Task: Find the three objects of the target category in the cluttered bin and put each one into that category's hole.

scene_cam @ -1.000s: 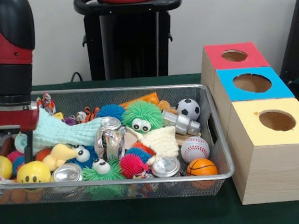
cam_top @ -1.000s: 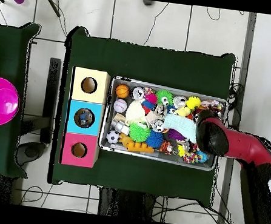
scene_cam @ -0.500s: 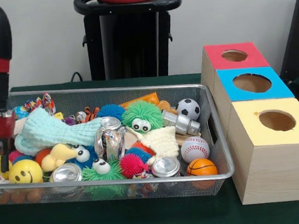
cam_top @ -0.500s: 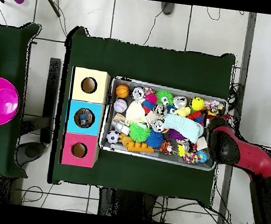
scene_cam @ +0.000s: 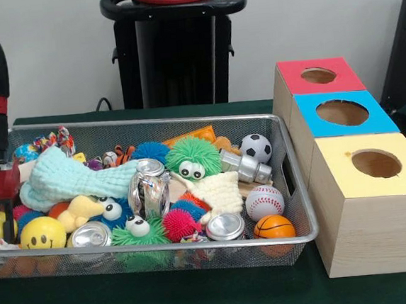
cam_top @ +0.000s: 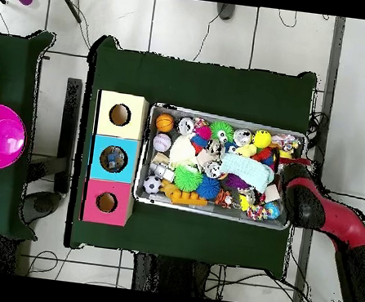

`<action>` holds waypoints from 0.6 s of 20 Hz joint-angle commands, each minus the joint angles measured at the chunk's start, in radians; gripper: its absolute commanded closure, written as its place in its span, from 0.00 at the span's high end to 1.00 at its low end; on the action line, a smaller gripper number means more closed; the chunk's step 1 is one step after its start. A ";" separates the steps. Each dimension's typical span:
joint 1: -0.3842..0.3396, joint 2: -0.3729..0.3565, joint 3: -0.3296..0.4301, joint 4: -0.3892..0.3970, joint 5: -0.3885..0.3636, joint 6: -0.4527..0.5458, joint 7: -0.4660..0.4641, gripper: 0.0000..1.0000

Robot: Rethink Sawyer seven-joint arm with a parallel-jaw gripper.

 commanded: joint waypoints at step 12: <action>0.099 0.088 -0.015 -0.061 -0.113 -0.241 0.132 0.00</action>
